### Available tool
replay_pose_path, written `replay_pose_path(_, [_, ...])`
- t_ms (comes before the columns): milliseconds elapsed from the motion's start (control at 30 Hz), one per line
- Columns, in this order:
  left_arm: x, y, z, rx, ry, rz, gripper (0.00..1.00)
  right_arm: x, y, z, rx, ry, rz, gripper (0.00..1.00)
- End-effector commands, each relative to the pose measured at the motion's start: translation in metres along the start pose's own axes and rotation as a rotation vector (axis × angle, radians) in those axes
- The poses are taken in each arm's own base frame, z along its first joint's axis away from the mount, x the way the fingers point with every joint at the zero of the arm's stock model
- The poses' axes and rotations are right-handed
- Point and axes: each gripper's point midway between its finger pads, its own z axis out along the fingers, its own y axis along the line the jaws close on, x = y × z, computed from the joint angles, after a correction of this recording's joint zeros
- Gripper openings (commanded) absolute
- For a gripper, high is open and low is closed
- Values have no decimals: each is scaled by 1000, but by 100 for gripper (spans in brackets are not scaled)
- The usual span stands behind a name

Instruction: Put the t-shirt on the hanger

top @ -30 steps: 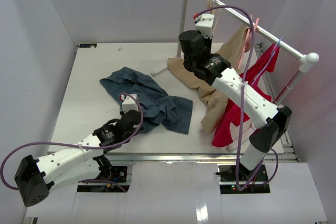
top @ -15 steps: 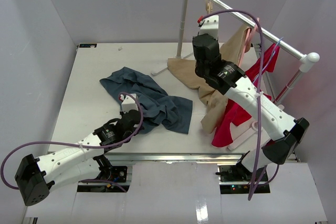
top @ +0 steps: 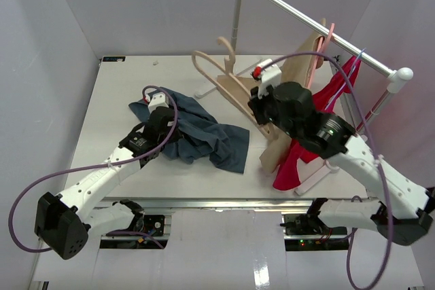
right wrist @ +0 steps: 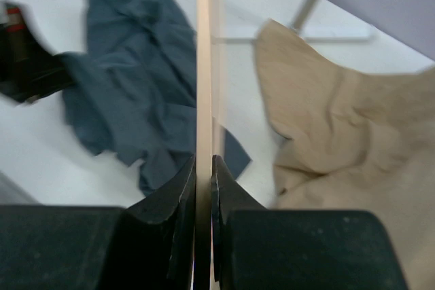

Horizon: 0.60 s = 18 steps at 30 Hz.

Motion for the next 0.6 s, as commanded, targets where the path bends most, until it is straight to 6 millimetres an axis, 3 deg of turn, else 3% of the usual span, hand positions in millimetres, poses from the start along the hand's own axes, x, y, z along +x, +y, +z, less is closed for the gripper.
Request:
replay_pose_path(0, [-28, -12, -1, 57, -16, -22, 0, -3, 25, -63, -270, -115, -5, 8])
replay_pose_path(100, [-38, -15, 2, 60, -22, -41, 0, 4, 30, -90, -356, -153, 4, 8])
replay_pose_path(233, [-45, -19, 6, 63, -19, -46, 0, 23, 50, -111, -510, -137, 23, 8])
replay_pose_path(433, [-59, -13, 18, 13, -5, -39, 0, 75, 71, -117, -637, -43, 37, 8])
replay_pose_path(567, [-64, -7, 19, -10, -1, -37, 0, 98, 67, -115, -616, 16, 47, 8])
